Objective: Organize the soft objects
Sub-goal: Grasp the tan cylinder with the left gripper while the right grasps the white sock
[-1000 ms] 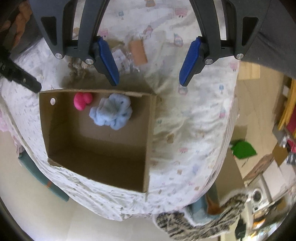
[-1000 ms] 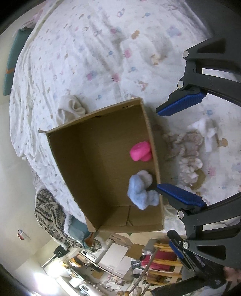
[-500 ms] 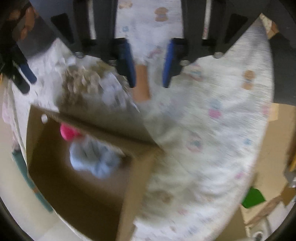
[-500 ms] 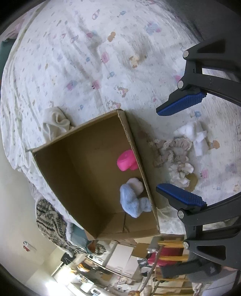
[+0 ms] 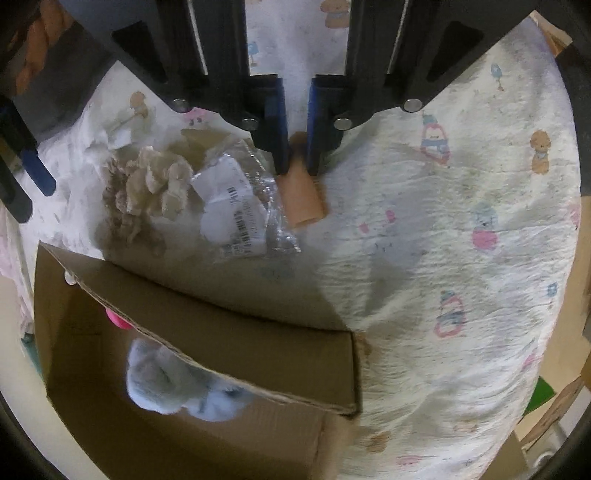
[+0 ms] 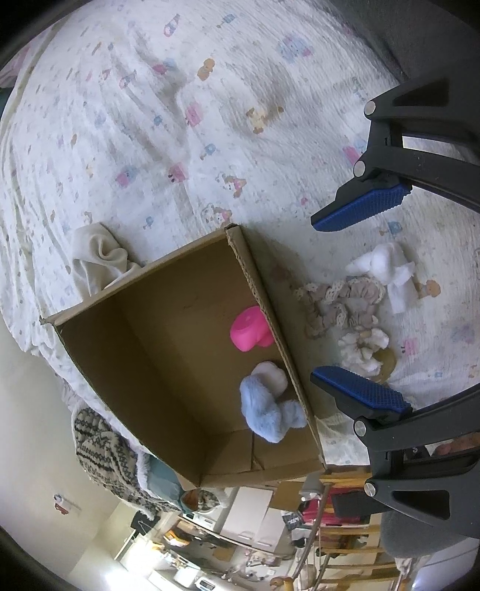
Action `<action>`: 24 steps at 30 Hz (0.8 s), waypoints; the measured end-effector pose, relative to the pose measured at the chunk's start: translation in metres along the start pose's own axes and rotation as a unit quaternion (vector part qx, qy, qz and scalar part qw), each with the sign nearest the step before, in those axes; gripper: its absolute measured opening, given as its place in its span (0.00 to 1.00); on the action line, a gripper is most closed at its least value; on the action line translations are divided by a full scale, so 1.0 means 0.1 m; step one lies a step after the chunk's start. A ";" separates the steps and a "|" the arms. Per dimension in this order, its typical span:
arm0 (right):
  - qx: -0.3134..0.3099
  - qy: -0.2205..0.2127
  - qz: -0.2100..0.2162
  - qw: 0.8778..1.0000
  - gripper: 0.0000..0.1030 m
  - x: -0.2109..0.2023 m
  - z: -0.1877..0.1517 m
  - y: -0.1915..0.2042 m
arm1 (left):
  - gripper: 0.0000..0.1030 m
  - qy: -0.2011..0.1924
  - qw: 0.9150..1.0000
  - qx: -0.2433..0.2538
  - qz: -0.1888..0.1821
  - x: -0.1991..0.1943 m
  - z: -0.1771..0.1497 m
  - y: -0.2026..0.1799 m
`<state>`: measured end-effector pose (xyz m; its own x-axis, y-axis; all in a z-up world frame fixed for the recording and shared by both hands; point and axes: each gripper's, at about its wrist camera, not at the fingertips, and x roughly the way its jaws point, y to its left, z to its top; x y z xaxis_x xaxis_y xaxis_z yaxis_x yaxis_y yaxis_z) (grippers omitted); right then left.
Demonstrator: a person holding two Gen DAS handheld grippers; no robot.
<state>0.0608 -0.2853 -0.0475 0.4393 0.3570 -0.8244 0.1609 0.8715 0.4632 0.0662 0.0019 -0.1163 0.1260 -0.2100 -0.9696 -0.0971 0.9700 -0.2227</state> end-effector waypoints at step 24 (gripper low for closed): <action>-0.021 0.156 -0.073 0.985 0.62 0.56 -0.23 -0.01 | 0.05 -0.072 0.997 0.008 -0.011 -0.63 -0.16 0.01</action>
<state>0.0652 -0.2588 -0.1014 0.1207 0.3076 -0.9438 0.1627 0.9318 0.3245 0.0424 0.0141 -0.0573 0.2691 -0.2125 -0.9394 -0.0779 0.9674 -0.2411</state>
